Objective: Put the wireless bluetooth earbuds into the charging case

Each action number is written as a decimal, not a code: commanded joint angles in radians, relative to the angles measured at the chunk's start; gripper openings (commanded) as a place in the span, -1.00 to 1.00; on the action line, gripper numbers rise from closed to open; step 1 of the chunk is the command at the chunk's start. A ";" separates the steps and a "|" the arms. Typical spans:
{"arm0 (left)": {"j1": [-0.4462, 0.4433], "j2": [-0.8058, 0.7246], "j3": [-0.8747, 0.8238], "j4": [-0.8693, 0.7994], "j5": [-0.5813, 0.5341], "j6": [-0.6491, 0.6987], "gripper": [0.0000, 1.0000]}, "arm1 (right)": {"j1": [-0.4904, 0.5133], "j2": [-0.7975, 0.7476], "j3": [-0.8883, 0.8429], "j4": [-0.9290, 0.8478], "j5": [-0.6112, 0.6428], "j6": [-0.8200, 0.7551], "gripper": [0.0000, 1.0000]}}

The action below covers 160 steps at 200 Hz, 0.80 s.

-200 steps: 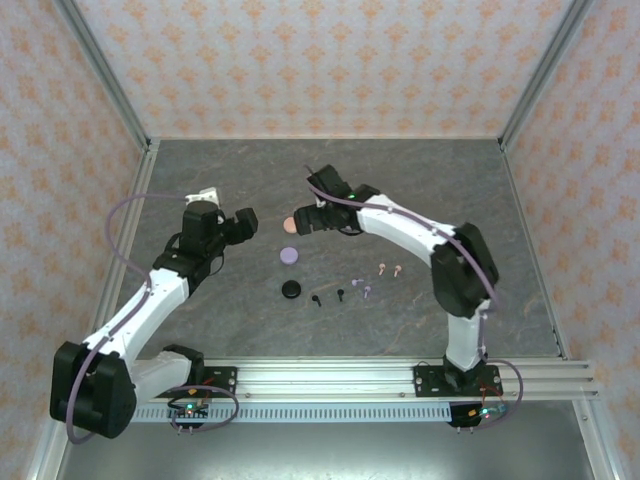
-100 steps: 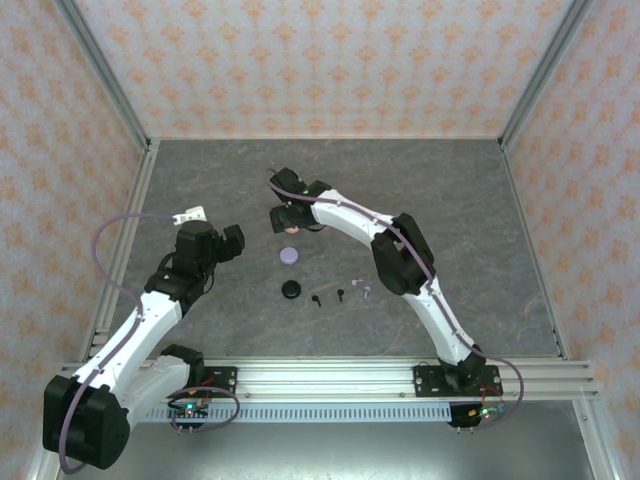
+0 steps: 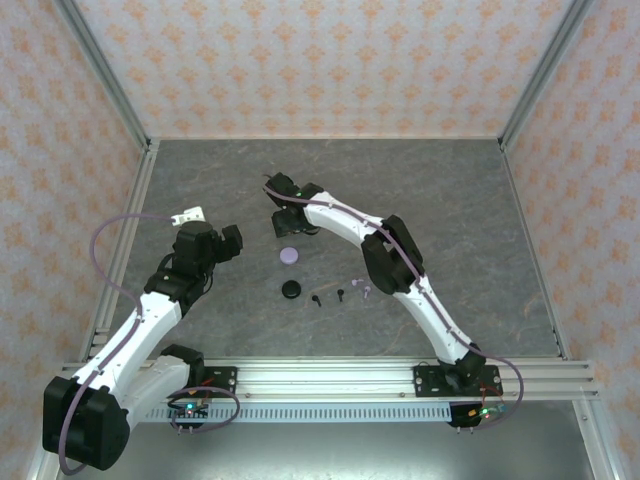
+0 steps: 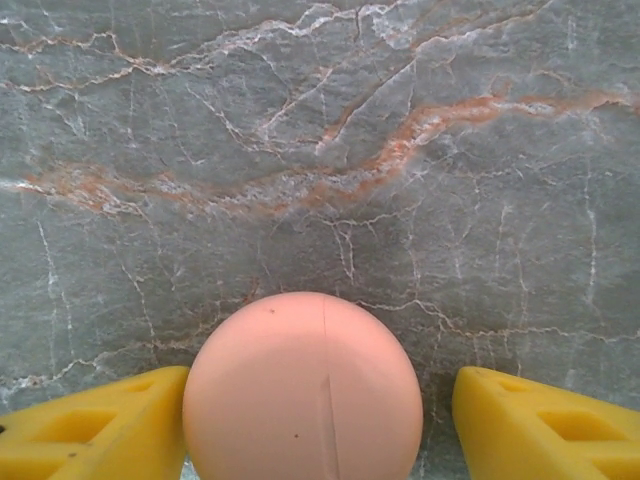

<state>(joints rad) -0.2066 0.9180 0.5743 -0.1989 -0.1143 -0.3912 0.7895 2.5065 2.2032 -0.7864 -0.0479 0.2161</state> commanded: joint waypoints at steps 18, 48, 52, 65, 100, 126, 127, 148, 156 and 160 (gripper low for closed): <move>0.009 -0.004 -0.001 -0.015 -0.028 0.009 0.87 | 0.010 0.039 0.041 -0.060 0.008 -0.005 0.26; 0.010 -0.004 -0.001 -0.016 -0.028 0.008 0.87 | 0.010 0.036 0.030 -0.066 -0.006 -0.006 0.19; 0.009 -0.004 0.000 -0.017 -0.027 0.008 0.86 | 0.010 0.035 0.030 -0.068 -0.009 -0.006 0.18; 0.010 -0.005 0.001 -0.020 -0.027 0.010 0.86 | 0.011 0.030 0.023 -0.068 -0.012 -0.011 0.14; 0.009 -0.011 0.008 -0.032 -0.012 0.011 0.88 | 0.010 -0.012 -0.026 -0.028 -0.002 -0.042 0.06; 0.009 -0.011 0.026 -0.051 0.028 0.015 0.89 | 0.010 -0.091 -0.113 0.044 0.016 -0.077 0.05; 0.009 -0.011 0.027 -0.051 0.030 0.016 0.89 | 0.010 -0.095 -0.118 0.048 0.017 -0.078 0.05; 0.009 -0.016 0.039 -0.060 0.075 0.008 0.89 | 0.010 -0.201 -0.229 0.142 0.026 -0.113 0.05; 0.009 -0.017 0.043 -0.057 0.098 0.002 0.89 | 0.008 -0.249 -0.281 0.183 0.025 -0.128 0.04; 0.010 -0.019 0.045 -0.057 0.111 -0.002 0.89 | 0.008 -0.273 -0.308 0.204 0.023 -0.136 0.05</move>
<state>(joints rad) -0.2066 0.9184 0.5755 -0.2276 -0.0673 -0.3916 0.7925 2.3943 2.0045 -0.6945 -0.0475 0.1421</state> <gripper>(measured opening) 0.947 0.526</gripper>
